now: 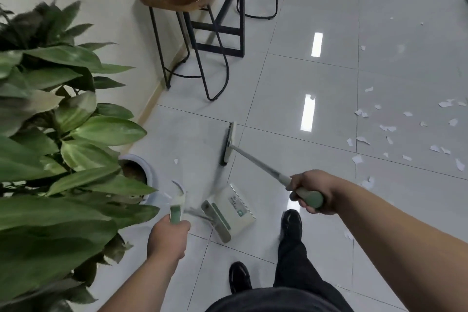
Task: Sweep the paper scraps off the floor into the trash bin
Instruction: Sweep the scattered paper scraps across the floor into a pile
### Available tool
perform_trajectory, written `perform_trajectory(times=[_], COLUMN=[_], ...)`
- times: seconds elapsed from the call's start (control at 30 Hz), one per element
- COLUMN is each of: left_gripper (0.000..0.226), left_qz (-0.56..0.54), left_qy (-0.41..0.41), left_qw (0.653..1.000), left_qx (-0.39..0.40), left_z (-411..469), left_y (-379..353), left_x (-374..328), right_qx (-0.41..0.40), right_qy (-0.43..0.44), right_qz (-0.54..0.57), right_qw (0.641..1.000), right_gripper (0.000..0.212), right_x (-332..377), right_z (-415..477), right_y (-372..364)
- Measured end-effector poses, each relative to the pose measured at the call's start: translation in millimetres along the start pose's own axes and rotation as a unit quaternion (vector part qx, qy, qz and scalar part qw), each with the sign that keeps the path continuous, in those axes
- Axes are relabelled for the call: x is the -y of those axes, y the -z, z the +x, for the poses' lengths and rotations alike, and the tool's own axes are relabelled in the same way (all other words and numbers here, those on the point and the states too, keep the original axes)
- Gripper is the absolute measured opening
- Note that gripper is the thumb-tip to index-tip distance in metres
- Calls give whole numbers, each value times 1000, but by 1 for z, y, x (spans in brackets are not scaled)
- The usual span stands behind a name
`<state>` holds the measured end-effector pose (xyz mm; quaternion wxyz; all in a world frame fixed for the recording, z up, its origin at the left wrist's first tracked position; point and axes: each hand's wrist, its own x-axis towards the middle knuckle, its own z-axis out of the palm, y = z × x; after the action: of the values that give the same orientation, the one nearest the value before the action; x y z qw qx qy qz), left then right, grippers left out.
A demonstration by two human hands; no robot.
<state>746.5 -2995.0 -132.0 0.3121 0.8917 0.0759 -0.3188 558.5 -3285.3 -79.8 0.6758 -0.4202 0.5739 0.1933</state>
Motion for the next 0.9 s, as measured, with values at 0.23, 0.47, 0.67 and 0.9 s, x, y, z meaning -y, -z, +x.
perform_trajectory(times=[0.23, 0.47, 0.67, 0.9], left_gripper=[9, 8, 15, 13], left_qz=[-15, -63, -63, -4], left_qy=[63, 129, 152, 98], left_qw=[997, 985, 981, 993], left_qx=[-48, -99, -98, -66], left_z=[-20, -9, -4, -10], left_y=[-5, -29, -48, -76], left_x=[-37, -76, -105, -164], right_qx=[134, 201, 174, 102], right_qy=[2, -40, -73, -73], right_qz=[-36, -51, -42, -13], right_qw=[990, 977, 981, 992], right_gripper=[23, 12, 15, 25], right_x=[77, 132, 118, 79], right_z=[89, 152, 155, 116], right_y=[-63, -103, -30, 130])
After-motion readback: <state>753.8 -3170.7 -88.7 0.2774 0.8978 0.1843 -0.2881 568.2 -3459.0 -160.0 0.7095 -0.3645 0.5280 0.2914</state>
